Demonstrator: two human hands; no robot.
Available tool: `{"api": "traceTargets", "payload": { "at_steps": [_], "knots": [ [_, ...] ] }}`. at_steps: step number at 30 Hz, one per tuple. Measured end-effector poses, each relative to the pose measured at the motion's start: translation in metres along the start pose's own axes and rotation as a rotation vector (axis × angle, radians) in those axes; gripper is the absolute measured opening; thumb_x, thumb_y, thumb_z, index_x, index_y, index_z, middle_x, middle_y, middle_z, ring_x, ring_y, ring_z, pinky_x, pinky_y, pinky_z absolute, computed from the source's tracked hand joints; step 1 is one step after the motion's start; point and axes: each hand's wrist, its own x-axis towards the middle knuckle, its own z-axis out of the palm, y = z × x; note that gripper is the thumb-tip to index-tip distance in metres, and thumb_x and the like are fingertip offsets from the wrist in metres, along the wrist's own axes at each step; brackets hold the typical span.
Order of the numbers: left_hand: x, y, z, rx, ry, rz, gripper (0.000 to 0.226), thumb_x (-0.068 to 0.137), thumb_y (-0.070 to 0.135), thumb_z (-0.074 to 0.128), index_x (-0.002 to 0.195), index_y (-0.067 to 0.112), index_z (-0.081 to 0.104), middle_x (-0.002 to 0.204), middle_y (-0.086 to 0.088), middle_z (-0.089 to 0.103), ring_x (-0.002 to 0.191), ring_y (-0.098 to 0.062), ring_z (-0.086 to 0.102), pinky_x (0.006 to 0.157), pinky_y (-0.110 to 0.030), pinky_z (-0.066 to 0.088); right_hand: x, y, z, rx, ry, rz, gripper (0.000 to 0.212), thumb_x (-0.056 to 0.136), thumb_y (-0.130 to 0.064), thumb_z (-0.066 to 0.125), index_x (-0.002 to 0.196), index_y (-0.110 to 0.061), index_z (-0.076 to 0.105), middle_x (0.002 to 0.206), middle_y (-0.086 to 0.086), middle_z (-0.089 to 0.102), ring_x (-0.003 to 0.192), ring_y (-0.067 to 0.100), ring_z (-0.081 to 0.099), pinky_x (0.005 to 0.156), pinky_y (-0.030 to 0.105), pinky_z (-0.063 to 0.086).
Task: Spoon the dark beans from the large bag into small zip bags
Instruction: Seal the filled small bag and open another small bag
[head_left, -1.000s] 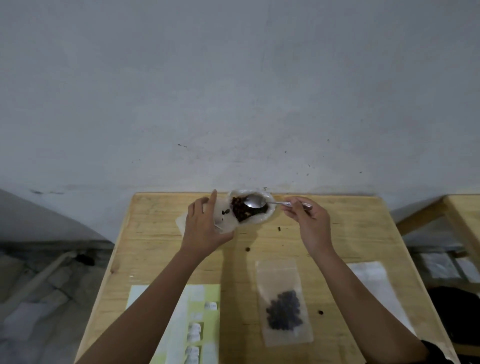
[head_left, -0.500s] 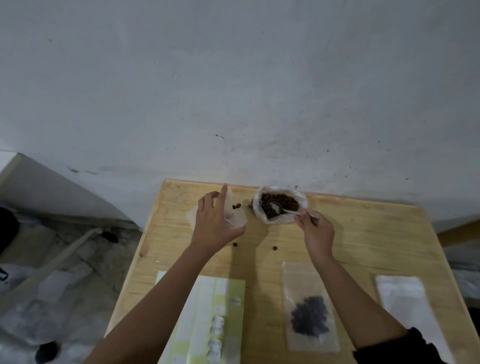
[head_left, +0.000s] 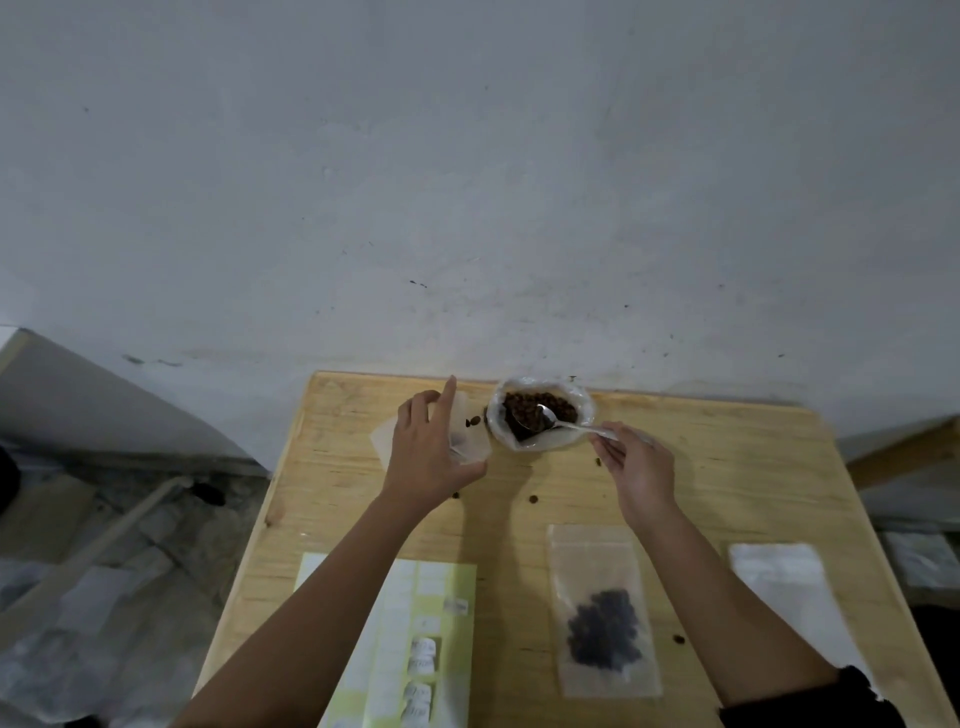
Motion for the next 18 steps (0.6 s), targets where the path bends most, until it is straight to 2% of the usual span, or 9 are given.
{"api": "traceTargets", "payload": {
  "at_steps": [3,6,8,11,14,18],
  "knots": [
    [0.003,0.015,0.009,0.026,-0.021,0.009,0.107,0.062,0.042,0.077,0.148,0.014,0.019,0.133,-0.013,0.036,0.122,-0.029,0.030,0.103,-0.035,0.028,-0.012,-0.022,-0.010,0.021,-0.066,-0.045,0.009,0.090,0.004,0.053,0.084,0.004,0.060,0.071,0.012,0.065,0.060,0.016,0.067,0.061,0.019,0.058],
    [0.004,0.036,0.017,0.042,-0.048,0.017,0.108,0.060,0.048,0.073,0.147,0.012,0.021,0.132,-0.015,0.037,0.122,-0.033,0.032,0.103,-0.038,0.029,-0.022,-0.041,-0.023,-0.044,-0.151,-0.122,0.015,0.090,0.003,0.053,0.079,0.003,0.063,0.064,0.004,0.069,0.058,0.016,0.067,0.061,0.019,0.057],
    [0.004,0.051,0.025,0.031,-0.042,0.050,0.106,0.058,0.050,0.068,0.146,0.010,0.024,0.129,-0.016,0.039,0.121,-0.035,0.034,0.101,-0.039,0.031,-0.028,-0.051,-0.030,-0.124,-0.215,-0.175,0.018,0.090,0.001,0.054,0.077,0.000,0.066,0.065,0.004,0.070,0.060,0.017,0.068,0.061,0.019,0.057],
    [0.003,0.070,0.035,0.017,-0.082,0.098,0.105,0.062,0.043,0.076,0.146,0.013,0.022,0.132,-0.013,0.036,0.122,-0.033,0.031,0.101,-0.037,0.028,-0.035,-0.059,-0.040,-0.290,-0.283,-0.284,0.017,0.091,-0.001,0.053,0.081,-0.001,0.067,0.076,0.013,0.067,0.069,0.022,0.066,0.065,0.018,0.056],
    [0.003,0.080,0.042,0.000,-0.085,0.131,0.100,0.063,0.040,0.077,0.145,0.015,0.025,0.133,-0.012,0.036,0.123,-0.032,0.030,0.103,-0.037,0.028,-0.036,-0.063,-0.050,-0.329,-0.275,-0.362,0.017,0.092,-0.002,0.053,0.084,-0.002,0.068,0.081,0.015,0.067,0.075,0.026,0.065,0.065,0.017,0.055],
    [0.000,0.077,0.039,-0.001,-0.070,0.115,0.100,0.065,0.041,0.076,0.146,0.017,0.022,0.134,-0.010,0.035,0.124,-0.028,0.028,0.105,-0.036,0.027,-0.032,-0.066,-0.059,-0.243,-0.192,-0.338,0.016,0.091,-0.003,0.056,0.081,-0.004,0.069,0.080,0.015,0.066,0.071,0.022,0.066,0.063,0.017,0.055]
  ]
}}
